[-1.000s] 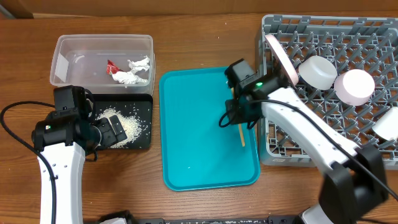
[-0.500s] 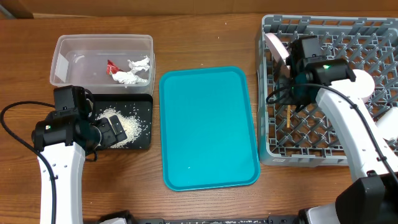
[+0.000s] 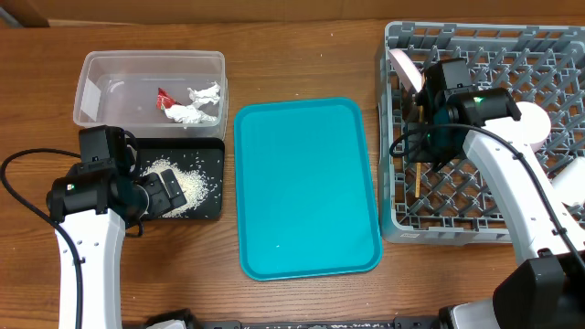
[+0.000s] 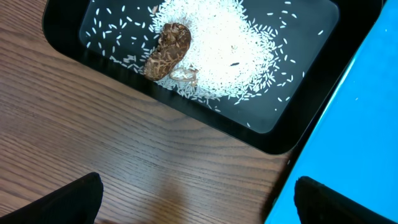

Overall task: Sort waste into correct bins and load items into the dishwasher
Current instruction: 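Lower the chopsticks into the front left of the dish rack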

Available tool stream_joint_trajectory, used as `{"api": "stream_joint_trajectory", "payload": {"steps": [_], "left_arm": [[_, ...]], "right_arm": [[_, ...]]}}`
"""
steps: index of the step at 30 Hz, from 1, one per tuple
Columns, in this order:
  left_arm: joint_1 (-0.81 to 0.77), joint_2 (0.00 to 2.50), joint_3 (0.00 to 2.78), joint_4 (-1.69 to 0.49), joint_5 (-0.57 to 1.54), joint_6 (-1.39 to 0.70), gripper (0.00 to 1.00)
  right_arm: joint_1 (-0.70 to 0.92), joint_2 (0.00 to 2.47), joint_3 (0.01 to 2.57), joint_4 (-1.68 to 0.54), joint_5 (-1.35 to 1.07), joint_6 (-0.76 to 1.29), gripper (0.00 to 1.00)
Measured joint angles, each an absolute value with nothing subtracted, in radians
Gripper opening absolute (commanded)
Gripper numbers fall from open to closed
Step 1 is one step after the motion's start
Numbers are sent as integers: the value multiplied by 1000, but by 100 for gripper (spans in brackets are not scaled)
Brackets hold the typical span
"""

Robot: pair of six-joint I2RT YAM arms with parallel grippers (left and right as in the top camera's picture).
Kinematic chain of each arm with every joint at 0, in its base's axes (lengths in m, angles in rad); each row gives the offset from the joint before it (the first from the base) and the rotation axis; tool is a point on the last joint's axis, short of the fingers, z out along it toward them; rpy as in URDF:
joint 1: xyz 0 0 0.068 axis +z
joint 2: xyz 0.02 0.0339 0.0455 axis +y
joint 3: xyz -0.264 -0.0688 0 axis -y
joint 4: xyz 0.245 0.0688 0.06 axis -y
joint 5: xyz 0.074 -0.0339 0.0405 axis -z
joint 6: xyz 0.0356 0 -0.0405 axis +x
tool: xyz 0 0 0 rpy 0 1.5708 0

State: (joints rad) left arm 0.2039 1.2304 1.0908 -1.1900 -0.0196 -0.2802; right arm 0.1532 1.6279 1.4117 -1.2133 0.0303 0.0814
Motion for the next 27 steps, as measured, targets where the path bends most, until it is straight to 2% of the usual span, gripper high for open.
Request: {"api": "stream_joint_trajectory", "payload": {"steps": [14, 20, 21, 23, 27], "left_arm": [[204, 1230, 1091, -1190, -20, -280, 100], [204, 1230, 1091, -1190, -20, -280, 100], [204, 1230, 1091, -1190, -20, -280, 100], [204, 1230, 1091, -1190, -20, -280, 100], [204, 1230, 1091, -1190, -20, -280, 100]], "right_arm": [[160, 1619, 1412, -1150, 22, 67, 4], [233, 1619, 1412, -1112, 43, 44, 5], [245, 1619, 1412, -1111, 47, 41, 5], [270, 1619, 1412, -1113, 56, 38, 15], [260, 1619, 1412, -1139, 61, 32, 15]]}}
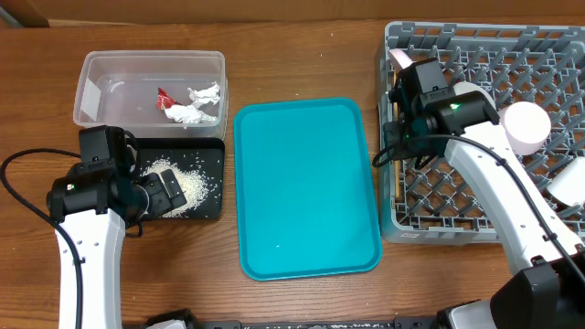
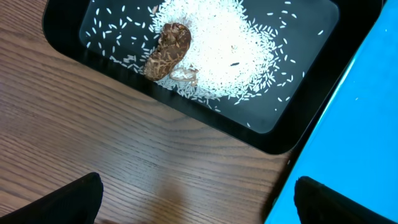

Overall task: Sort waste into correct bins and load items into the dishwasher
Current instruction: 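Lower the chopsticks into the front left of the dish rack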

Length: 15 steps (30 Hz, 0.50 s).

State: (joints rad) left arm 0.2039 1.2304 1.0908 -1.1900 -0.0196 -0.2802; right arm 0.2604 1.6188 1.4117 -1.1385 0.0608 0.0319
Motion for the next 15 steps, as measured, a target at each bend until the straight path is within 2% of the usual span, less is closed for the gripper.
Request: {"api": "stream_joint_trajectory", "payload": {"steps": [7, 15], "left_arm": [[204, 1230, 1091, -1190, -20, -280, 100], [204, 1230, 1091, -1190, -20, -280, 100]], "right_arm": [[249, 1619, 1367, -1137, 60, 30, 15], [245, 1619, 1380, -1145, 43, 89, 21]]}}
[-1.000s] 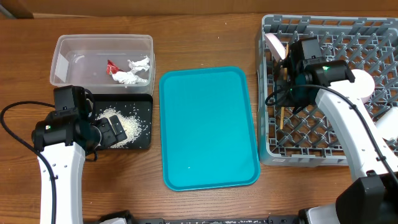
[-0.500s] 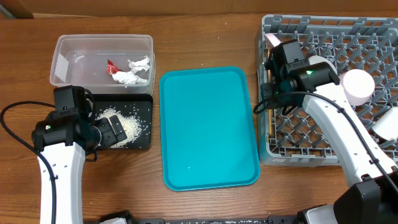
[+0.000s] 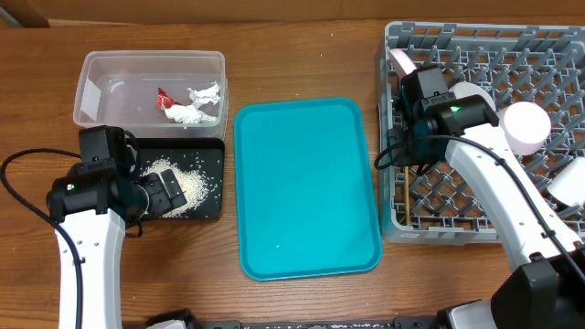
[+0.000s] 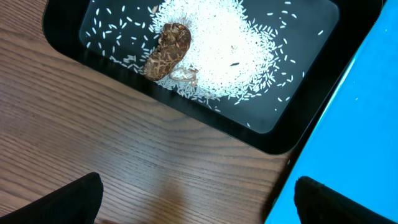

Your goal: Sort waste into correct bins and load items into the dishwasher

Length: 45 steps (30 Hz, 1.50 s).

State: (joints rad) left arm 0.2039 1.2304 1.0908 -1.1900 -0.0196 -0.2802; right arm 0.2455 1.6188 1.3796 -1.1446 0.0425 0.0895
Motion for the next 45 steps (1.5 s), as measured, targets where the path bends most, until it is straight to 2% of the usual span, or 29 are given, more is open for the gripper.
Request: {"api": "stream_joint_trajectory", "payload": {"steps": [6, 8, 9, 10, 11, 12, 17, 22, 28, 33, 37, 41, 45], "left_arm": [[204, 1230, 1091, -1190, -20, -280, 100], [204, 1230, 1091, -1190, -20, -280, 100], [204, 1230, 1091, -1190, -20, -280, 100], [204, 1230, 1091, -1194, -23, -280, 100], [204, 1230, 1091, -1195, -26, -280, 100], [204, 1230, 1091, -1197, -29, -279, 100], [204, 1230, 1091, -1195, -39, -278, 100], [204, 1230, 1091, -1093, -29, -278, 100], [204, 1230, 1091, -1180, -15, -277, 100], [204, 1230, 1091, -1188, -11, -277, 100], [204, 1230, 1091, -1188, -11, -277, 100], [204, 1230, 1091, -1189, -11, -277, 100], [204, 1230, 1091, -1189, -11, -277, 100]], "right_arm": [[120, 1594, 1506, -1131, -144, 147, 29], [9, 1555, 1525, -1123, -236, 165, 41], [-42, 1545, 1526, -1129, -282, 171, 68], [-88, 1542, 1526, -1139, -315, 175, 74], [-138, 1542, 1526, -1152, -342, 179, 91], [-182, 1542, 1526, -1162, -356, 177, 100], [-287, 1542, 1526, -1252, -304, 179, 100], [-286, 1542, 1526, -1306, -220, 167, 100], [-276, 1508, 1515, -1340, -207, 129, 100], [-231, 1166, 1320, -1179, -204, 103, 100], [-221, 868, 1176, -1171, -205, 93, 100], [-221, 792, 1118, -1318, -205, 92, 100], [-221, 793, 1118, -1341, -205, 90, 100]]}}
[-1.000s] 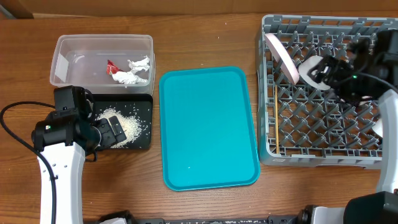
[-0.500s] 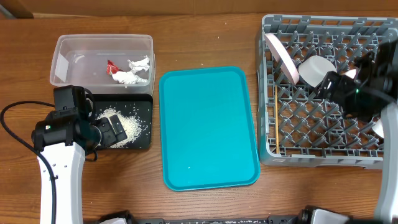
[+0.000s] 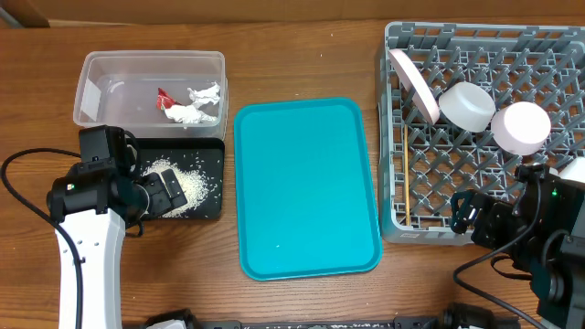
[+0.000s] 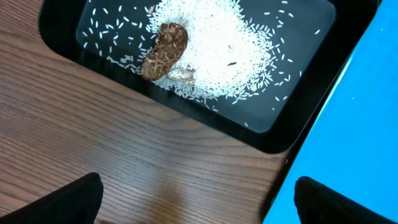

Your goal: Sort waste into correct bins and load items into the dishwasher

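Observation:
My left gripper is open, its dark fingertips wide apart over bare wood just in front of the black tray. That tray holds scattered rice and a brown food scrap. In the overhead view the left gripper sits over the black tray. The grey dish rack holds a pink plate, a white bowl, a pale cup and a wooden stick along its left wall. My right gripper is at the rack's front edge; its jaws are unclear.
A clear bin at the back left holds red and white wrappers. A bare teal tray lies between the black tray and the rack. The right arm occupies the front right corner.
My right arm has gone from over the rack's left side to the front right corner, past the rack's front edge. The plate and bowl now show fully. The left gripper barely shifted.
My right gripper was first over the rack's left part with a wooden stick below it. It then stood at the rack's left wall, and the stick lay along that wall. Now the arm is withdrawn and the stick stays there. The left gripper stayed open by the black tray.

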Available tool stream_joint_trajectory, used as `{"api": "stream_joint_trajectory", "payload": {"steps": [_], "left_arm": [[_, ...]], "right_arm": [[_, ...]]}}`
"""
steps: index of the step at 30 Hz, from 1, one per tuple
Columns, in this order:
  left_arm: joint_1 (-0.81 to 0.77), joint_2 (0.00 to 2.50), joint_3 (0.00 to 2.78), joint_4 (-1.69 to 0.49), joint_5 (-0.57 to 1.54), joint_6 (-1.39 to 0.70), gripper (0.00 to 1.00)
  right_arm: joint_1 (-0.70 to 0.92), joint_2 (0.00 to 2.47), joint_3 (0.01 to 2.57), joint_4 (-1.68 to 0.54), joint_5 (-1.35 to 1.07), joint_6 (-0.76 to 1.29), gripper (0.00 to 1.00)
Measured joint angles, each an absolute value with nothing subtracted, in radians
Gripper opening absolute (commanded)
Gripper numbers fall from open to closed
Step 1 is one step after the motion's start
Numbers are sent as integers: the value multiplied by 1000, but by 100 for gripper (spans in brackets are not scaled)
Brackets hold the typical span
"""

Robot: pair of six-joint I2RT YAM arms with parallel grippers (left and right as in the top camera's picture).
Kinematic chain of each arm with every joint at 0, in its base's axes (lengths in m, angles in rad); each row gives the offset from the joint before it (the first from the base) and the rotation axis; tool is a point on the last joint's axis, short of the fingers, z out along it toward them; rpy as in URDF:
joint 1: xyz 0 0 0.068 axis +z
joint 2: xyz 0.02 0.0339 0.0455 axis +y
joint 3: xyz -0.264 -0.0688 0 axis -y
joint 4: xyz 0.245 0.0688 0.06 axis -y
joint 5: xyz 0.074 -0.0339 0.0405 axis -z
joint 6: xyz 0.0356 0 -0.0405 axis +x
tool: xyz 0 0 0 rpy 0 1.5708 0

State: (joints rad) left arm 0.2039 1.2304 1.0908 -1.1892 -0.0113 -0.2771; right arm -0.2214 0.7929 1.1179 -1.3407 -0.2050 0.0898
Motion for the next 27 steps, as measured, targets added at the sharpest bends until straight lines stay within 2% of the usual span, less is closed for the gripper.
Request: {"api": "stream_joint_trajectory", "payload": {"steps": [15, 19, 23, 27], "left_arm": [[204, 1230, 1091, -1189, -11, -277, 100], [204, 1230, 1091, -1188, -11, -277, 100], [204, 1230, 1091, -1189, -11, -277, 100], [204, 1230, 1091, -1188, -11, -277, 100]], "right_arm": [[-208, 796, 1113, -1295, -205, 89, 100], [-186, 751, 1018, -1072, -205, 86, 100], [-87, 585, 750, -716, -205, 84, 100], [-21, 408, 524, -472, -206, 84, 100]]}}
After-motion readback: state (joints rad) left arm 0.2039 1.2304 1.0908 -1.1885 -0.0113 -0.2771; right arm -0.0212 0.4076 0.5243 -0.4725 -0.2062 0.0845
